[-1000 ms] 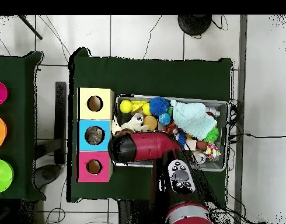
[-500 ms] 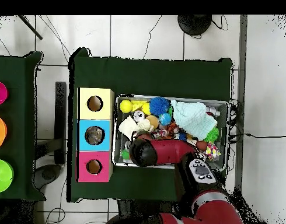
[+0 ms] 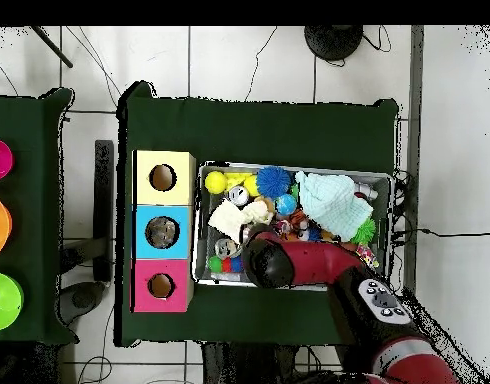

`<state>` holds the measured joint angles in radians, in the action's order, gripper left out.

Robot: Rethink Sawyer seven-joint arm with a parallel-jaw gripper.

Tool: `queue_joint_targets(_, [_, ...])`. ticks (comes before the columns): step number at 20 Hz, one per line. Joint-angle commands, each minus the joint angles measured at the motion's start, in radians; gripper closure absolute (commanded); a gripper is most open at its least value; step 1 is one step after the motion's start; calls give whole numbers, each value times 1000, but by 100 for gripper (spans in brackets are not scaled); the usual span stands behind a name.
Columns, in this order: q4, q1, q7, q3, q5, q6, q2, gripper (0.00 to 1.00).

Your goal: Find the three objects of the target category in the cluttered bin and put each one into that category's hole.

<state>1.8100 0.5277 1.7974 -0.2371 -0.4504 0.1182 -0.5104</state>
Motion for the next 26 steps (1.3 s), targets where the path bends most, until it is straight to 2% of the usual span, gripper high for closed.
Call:
queue_joint_targets(1, [-6, 156, -218, -60, -86, 263, -70, 100])
queue_joint_targets(6, [-69, 254, -339, -137, -109, 407, -120, 100])
queue_joint_targets(9, [-99, 282, -361, -169, -128, 456, -130, 100])
queue_joint_targets(13, [-107, 297, -337, -198, -159, 470, -124, 100])
queue_joint_targets(19, [-72, 289, -266, -215, -194, 456, -132, 100])
queue_joint_targets(26, [31, 236, -138, -202, -184, 419, -183, 100])
